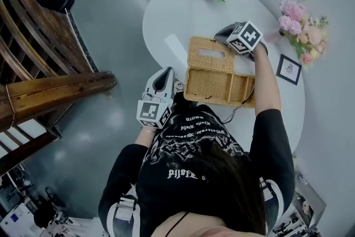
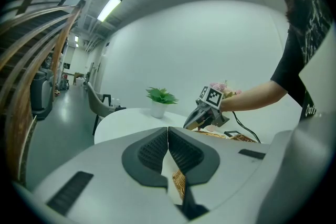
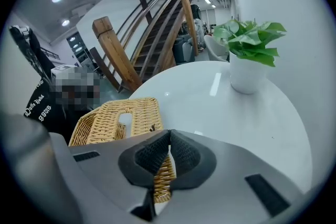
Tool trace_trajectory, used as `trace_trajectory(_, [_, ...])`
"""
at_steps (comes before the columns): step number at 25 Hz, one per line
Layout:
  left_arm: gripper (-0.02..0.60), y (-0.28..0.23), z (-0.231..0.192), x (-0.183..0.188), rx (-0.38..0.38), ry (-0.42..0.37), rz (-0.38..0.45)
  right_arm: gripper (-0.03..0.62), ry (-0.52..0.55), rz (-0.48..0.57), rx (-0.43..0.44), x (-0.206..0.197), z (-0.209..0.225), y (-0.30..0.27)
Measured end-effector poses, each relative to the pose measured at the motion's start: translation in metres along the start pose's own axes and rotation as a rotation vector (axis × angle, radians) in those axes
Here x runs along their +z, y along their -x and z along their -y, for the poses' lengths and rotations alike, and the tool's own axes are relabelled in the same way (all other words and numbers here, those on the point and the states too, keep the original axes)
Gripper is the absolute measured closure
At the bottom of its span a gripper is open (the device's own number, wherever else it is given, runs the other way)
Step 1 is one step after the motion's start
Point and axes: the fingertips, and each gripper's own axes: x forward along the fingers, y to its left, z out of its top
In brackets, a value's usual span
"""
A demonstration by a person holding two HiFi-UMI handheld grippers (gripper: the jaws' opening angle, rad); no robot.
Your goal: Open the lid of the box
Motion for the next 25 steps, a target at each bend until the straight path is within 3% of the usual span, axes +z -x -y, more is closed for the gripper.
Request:
trace_trajectory(12, [0.558, -0.005, -0.004, -0.002, -0.02, 0.007, -0.022, 0.56, -0.106, -0.045, 0.039, -0.016, 0.003, -0.02])
trace_trajectory(15, [0.558, -0.005, -0.006, -0.003, -0.026, 0.009, -0.024, 0.498, -0.158, -0.025, 0.01, -0.015, 0.009, -0.019])
trace_trajectory(17, [0.558, -0.005, -0.008, -0.003, -0.03, 0.012, -0.023, 0.443, -0.187, 0.013, 0.003, -0.011, 0.011, -0.014])
trace_trajectory(22, [0.558, -0.008, -0.007, 0.001, -0.056, 0.025, -0.01, 0.437, -0.219, 0.163, -0.074, 0.009, 0.019, 0.015])
trace_trajectory(25, [0.558, -0.01, -0.001, 0.005, -0.088, 0.024, -0.001, 0.418, -0.266, 0.32, -0.137, 0.027, 0.02, 0.041])
